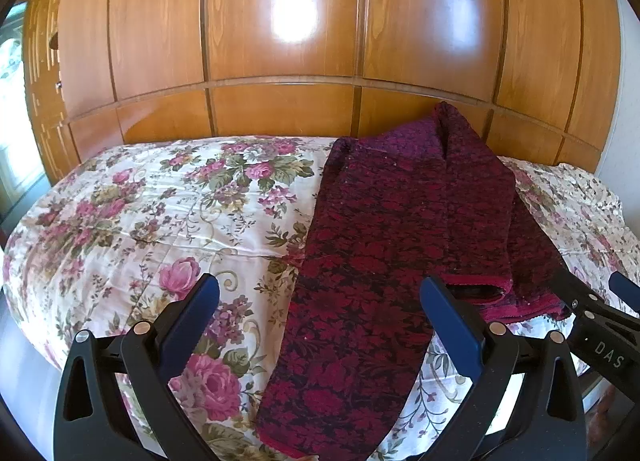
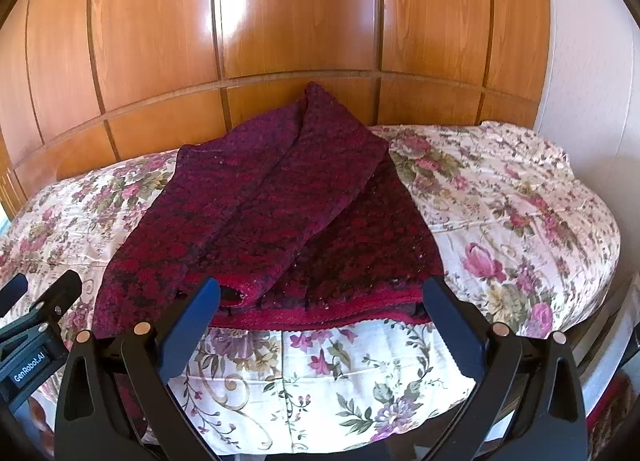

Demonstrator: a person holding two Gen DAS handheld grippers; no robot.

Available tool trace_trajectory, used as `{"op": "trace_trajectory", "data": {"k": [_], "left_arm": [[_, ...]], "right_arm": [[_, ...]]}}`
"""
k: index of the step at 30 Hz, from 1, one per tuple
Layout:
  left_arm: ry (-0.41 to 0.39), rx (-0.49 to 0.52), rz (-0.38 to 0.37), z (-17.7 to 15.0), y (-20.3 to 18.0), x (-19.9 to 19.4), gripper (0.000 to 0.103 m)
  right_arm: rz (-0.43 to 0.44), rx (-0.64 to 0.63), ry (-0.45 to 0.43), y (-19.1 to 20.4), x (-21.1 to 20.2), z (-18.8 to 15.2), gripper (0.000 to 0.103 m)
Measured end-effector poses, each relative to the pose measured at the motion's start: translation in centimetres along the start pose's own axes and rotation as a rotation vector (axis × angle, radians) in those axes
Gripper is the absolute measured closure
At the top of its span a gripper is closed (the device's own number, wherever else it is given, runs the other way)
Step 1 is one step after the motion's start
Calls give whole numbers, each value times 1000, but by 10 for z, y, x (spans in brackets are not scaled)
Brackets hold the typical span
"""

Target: Fold small clothes

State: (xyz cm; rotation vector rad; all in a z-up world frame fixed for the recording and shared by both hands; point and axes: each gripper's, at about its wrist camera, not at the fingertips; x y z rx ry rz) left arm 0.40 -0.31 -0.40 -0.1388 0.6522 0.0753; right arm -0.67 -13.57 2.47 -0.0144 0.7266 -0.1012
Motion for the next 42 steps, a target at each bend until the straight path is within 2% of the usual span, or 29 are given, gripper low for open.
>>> {"op": "trace_trajectory", "data": {"k": [21, 29, 32, 36, 42], "left_arm": [[7, 20, 3, -4, 0, 3, 3], [66, 42, -33, -9, -1, 20, 3], [87, 81, -32, -13, -5, 27, 3], [130, 143, -51, -21, -11, 39, 3], [183, 239, -98, -38, -19, 50, 3]], "right_arm": [[9, 15, 34, -3, 9, -5, 2], [3, 48, 56, -15, 18, -5, 2], [-6, 65, 64, -23, 23, -4, 2], [28, 106, 88, -37, 33, 0, 2], [131, 212, 143, -60, 56, 9, 5]]}}
Point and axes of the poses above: each gripper's, at about its wrist camera, not at the fingertips, and x roughly the way its jaws point, y to its left, z to its top, and after that the axes turned 6 degrees about -x, right-handed
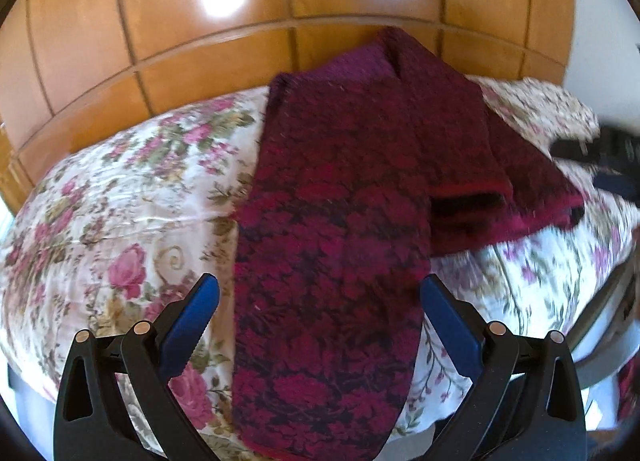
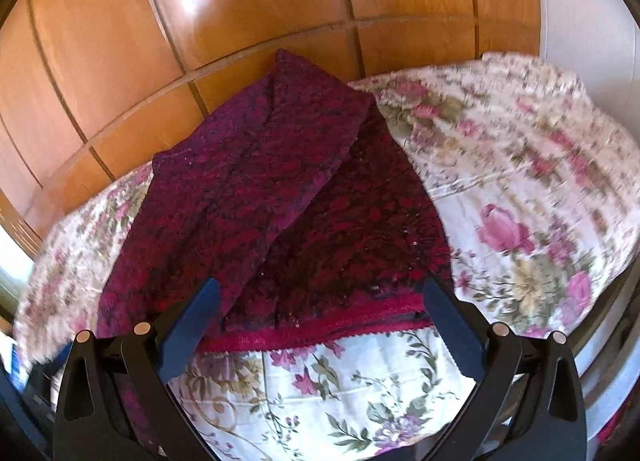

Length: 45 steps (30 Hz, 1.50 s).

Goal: Fold small clothes
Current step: 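Grasp the sweater edge with the left tool while the right tool grasps another edge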

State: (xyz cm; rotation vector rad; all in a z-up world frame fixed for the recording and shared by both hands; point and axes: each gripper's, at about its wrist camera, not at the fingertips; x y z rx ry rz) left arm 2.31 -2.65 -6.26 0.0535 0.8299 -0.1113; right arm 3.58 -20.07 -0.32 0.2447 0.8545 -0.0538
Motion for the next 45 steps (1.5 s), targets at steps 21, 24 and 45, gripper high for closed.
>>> {"op": "trace_trajectory", "data": {"k": [21, 24, 45], "left_arm": [[46, -257, -249, 23, 70, 4, 82], [33, -337, -331, 43, 94, -4, 82], [36, -635, 135, 183, 266, 112, 84]], "right_arm": [[131, -168, 80, 47, 77, 43, 91], [113, -152, 24, 27, 59, 57, 91], [-433, -2, 8, -180, 78, 138, 95]]}}
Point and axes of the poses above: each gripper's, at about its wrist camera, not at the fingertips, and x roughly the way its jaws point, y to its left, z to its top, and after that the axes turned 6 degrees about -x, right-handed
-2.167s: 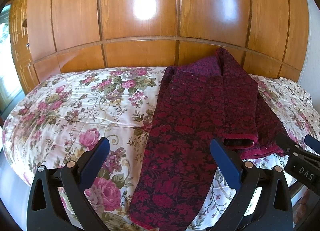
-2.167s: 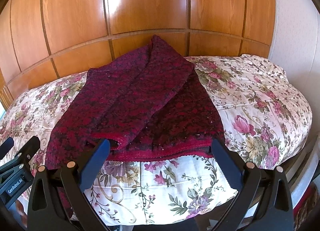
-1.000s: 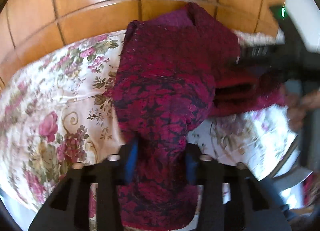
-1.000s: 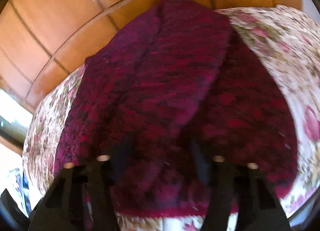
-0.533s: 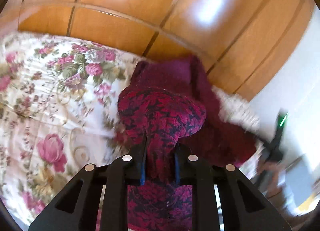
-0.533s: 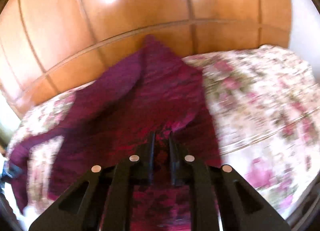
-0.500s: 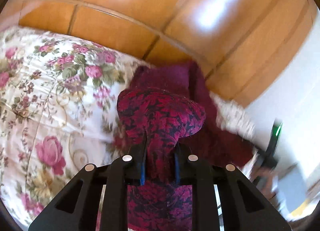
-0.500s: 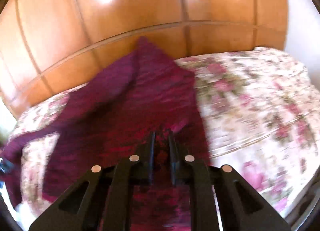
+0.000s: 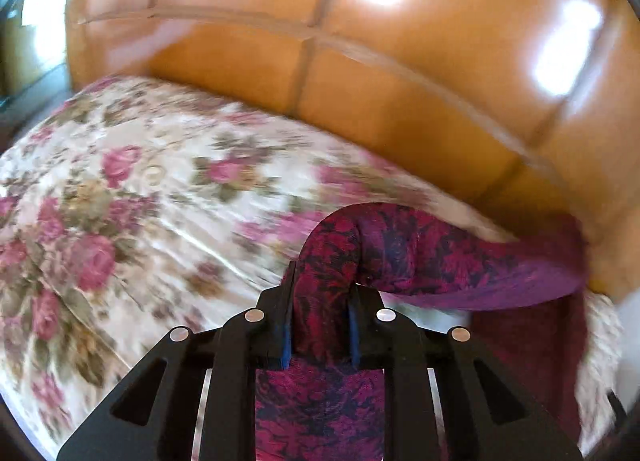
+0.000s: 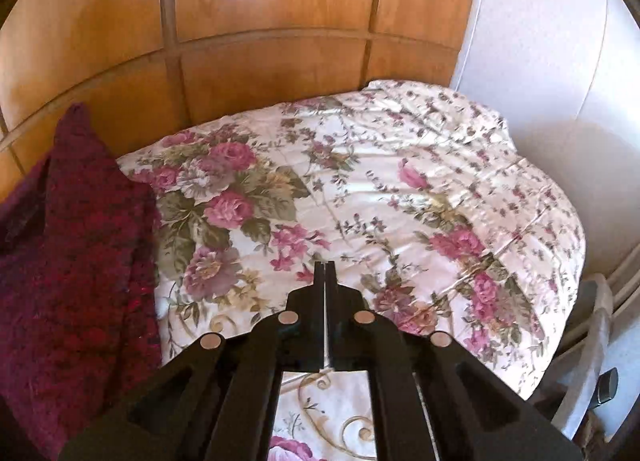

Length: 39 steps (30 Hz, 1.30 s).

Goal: Fold small clothes
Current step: 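Grasp the sweater edge with the left tool while the right tool grasps another edge, then lift and shake the sweater open with both tools, then lay it flat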

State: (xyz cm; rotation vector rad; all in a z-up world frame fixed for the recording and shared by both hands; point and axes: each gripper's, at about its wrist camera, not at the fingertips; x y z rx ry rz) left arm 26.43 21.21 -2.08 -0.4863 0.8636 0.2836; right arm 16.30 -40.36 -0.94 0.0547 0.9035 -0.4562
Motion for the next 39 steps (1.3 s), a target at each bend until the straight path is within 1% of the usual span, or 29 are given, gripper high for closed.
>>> {"op": "trace_trajectory", "data": {"k": [1, 2, 3, 4, 5, 6, 7, 8, 9, 10, 11, 12, 14, 15, 16, 17, 19, 20, 22, 23, 25, 28, 30, 32, 34, 36, 37, 38, 39], "left_arm": [[13, -13, 35, 4, 4, 12, 83], [27, -38, 73, 9, 13, 21, 79], [50, -61, 100, 9, 16, 33, 75], [56, -60, 111, 9, 16, 38, 73], [41, -47, 129, 8, 14, 39, 58], [23, -39, 140, 6, 14, 37, 39], [-15, -34, 152, 3, 11, 30, 31], [-36, -33, 155, 2, 10, 26, 25], [-70, -22, 157, -3, 7, 16, 25], [-91, -2, 143, -8, 3, 7, 25], [-103, 10, 131, -9, 0, 1, 25], [-132, 27, 112, -18, -5, -11, 25], [-145, 52, 59, -31, -11, -25, 23], [-132, 70, 3, -42, -15, -32, 23], [-108, 88, -55, -54, -17, -37, 23], [-86, 103, -90, -60, -19, -39, 23], [-13, 161, -173, -85, -25, -41, 23], [12, 181, -200, -96, -26, -42, 23], [79, 217, -270, -119, -28, -45, 23], [105, 220, -302, -128, -28, -46, 23], [164, 202, -379, -145, -25, -48, 23], [238, 163, -459, -166, -22, -49, 23], [260, 175, -483, -179, -26, -53, 23], [281, 192, -496, -187, -32, -53, 23], [315, 200, -510, -194, -38, -52, 23], [343, 208, -507, -198, -44, -49, 23], [353, 205, -505, -199, -46, -47, 23], [375, 197, -513, -200, -48, -45, 24], [390, 191, -523, -201, -50, -44, 28]], "right_arm": [[17, -7, 1, 3, -2, -2, 68], [31, -12, 1, 6, -3, -4, 42], [53, -14, -10, 10, -9, -9, 38], [70, -18, -17, 16, -14, -12, 38], [106, -32, -15, 26, -20, -16, 37], [140, -43, -7, 35, -24, -19, 34], [179, -54, 0, 45, -28, -21, 27], [227, -82, 7, 60, -37, -26, 25], [253, -111, 7, 72, -43, -29, 24], [281, -146, 1, 87, -51, -33, 20], [329, -186, -2, 108, -61, -38, 12], [379, -220, 7, 127, -69, -43, 9], [439, -315, 43, 166, -78, -59, 9], [445, -389, 61, 188, -81, -70, 10], [438, -439, 67, 201, -82, -79, 21], [403, -525, 77, 218, -82, -93, 50], [308, -647, 96, 232, -77, -112, 70], [302, -664, 85, 230, -78, -114, 82], [282, -688, 59, 218, -85, -111, 88], [279, -676, 45, 207, -89, -106, 89], [249, -645, 1, 185, -97, -91, 89], [121, -573, -77, 140, -103, -58, 89], [22, -505, -97, 106, -92, -31, 89], [-92, -433, -103, 72, -67, 0, 89], [-159, -376, -88, 51, -43, 22, 89], [-207, -299, -60, 30, -17, 44, 78], [-217, -257, -70, 21, -8, 54, 60], [-211, -227, -84, 16, -7, 58, 35], [-205, -194, -98, 12, -8, 61, 29]]}}
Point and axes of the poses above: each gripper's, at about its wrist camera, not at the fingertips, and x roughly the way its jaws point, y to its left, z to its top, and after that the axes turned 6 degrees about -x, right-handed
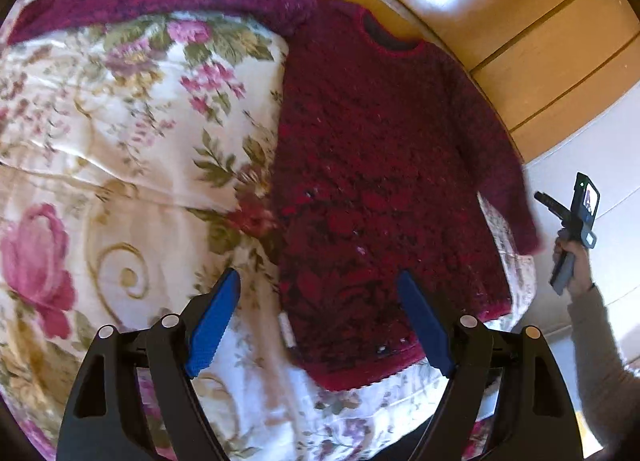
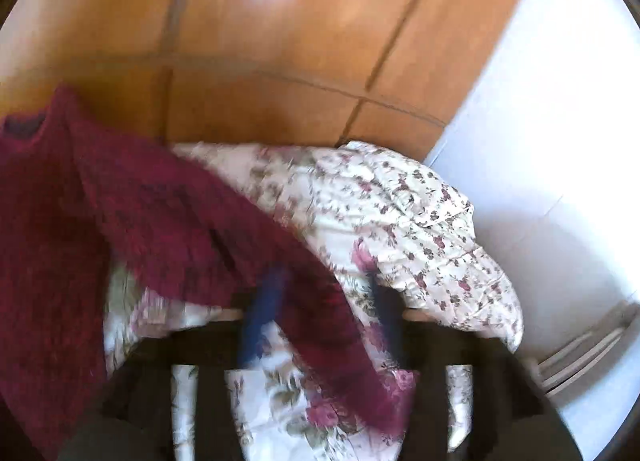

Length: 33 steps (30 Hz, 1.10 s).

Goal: Fold small clothes
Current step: 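Lift and shake the sweater open with both tools, then lay it flat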

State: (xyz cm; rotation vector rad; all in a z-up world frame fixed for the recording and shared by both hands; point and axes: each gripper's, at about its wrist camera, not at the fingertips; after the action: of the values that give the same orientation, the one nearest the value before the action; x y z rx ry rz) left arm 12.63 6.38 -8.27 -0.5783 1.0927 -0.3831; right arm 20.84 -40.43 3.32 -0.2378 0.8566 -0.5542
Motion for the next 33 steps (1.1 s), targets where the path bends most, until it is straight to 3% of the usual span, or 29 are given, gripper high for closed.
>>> {"op": "trace_trajectory", "data": {"k": [3, 5, 7, 9, 10, 12, 14, 15, 17, 19, 23, 26, 30, 33], "left_arm": [[30, 3, -9, 0, -4, 7, 35], [56, 5, -15, 1, -6, 15, 38], [69, 7, -8, 0, -7, 21, 38], [70, -1, -9, 0, -8, 24, 38], [69, -10, -14, 0, -8, 25, 38], [66, -26, -17, 1, -9, 26, 49], [61, -28, -12, 3, -11, 30, 74], [57, -23, -11, 2, -10, 29, 81], [37, -6, -11, 0, -9, 26, 86], [3, 28, -6, -4, -19, 18, 88], [-39, 76, -27, -13, -31, -8, 89], [-37, 95, -51, -35, -35, -28, 89], [13, 97, -50, -71, -32, -27, 89], [37, 120, -2, -93, -36, -18, 89]], "right_arm": [[62, 63, -58, -4, -24, -9, 21], [168, 70, -63, 5, -43, -28, 14], [382, 95, -3, 17, -53, -49, 14], [651, 140, 138, 40, -53, -82, 14], [699, 151, 174, 47, -52, -92, 14], [799, 174, 276, 72, -47, -125, 20], [852, 195, 344, 90, -43, -148, 38], [854, 205, 340, 96, -43, -152, 40], [870, 188, 313, 100, -50, -149, 75], [864, 166, 301, 101, -62, -143, 82], [817, 33, 178, 94, -93, -124, 86], [791, -33, 139, 81, -112, -128, 86], [732, -79, 176, 71, -111, -154, 87], [676, -97, 233, 63, -105, -184, 88]]}}
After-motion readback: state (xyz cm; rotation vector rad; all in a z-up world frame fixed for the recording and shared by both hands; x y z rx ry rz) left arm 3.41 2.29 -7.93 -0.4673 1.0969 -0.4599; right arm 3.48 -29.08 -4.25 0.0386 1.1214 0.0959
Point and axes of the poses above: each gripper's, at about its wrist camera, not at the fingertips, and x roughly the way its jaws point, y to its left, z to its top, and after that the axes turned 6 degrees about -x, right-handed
